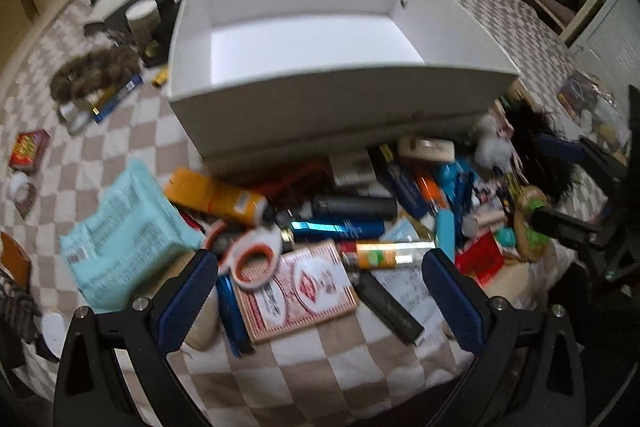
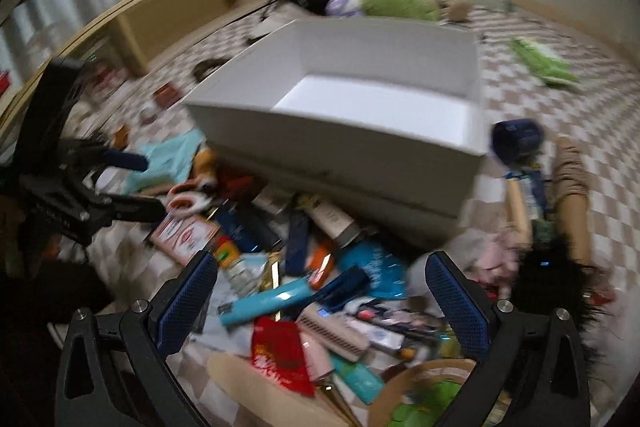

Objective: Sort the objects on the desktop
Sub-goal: 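Withdraw both open tools from the shoebox back toward the pile, then lower the left tool toward the red playing-card box while the right tool approaches the wooden stick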

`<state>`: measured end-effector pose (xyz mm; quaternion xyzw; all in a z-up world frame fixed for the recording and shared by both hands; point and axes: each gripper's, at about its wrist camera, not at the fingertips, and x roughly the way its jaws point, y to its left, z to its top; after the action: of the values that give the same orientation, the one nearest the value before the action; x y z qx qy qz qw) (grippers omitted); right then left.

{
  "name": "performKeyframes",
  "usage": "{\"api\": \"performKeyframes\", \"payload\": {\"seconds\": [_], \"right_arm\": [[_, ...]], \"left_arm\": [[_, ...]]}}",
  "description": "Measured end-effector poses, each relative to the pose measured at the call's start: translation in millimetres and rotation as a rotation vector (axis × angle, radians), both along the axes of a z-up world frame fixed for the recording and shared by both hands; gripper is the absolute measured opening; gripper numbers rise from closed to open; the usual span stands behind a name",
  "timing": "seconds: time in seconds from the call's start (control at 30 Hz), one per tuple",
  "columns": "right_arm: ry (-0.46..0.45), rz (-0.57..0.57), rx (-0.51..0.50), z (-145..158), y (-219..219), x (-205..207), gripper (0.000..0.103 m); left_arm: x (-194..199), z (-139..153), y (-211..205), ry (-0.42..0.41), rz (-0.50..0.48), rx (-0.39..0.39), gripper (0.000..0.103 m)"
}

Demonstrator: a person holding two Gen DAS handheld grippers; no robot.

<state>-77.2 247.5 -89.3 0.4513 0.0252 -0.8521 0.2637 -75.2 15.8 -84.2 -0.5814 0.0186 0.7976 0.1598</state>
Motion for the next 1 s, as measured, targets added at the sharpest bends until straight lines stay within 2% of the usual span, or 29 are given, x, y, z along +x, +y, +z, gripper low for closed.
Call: {"api": "performKeyframes", "payload": {"seconds": [0.2,0.3,0.5,0.57,0.67,1.0], "right_arm": [[-0.074,0.029,-0.009,-18.2,-6.1,0.5,0.103],[-0.105,0.02,-0.019,-22.2,-6.7,-0.3,0.103],[-0.14,-0.008,-0.035,-25.4,-10.1,-4.6,0.103],[-0.146,-0.011,-0.041,-25.1,-10.2,-5.7,0.103],[-0.152,-0.015,-0.048,-24.1,-10.3,-6.9,0.103],[-0.157,-0.023,-0.027,-26.5,-7.8,-8.0,0.103]], "left_arm": [[2.7,-20.6,-20.2,-0.096,0.032,0.042,0.103],[3.3,-30.8,-27.4,-0.153,0.048,0.089,0.103],[4.8,-41.1,-24.7,-0.219,0.053,0.139,0.103],[5.3,-44.6,-21.9,-0.23,0.056,0.122,0.103],[6.4,-50.5,-17.7,-0.235,0.067,0.051,0.103],[-2.9,-63.1,-0.4,-0.239,0.107,-0.055,0.103]]}}
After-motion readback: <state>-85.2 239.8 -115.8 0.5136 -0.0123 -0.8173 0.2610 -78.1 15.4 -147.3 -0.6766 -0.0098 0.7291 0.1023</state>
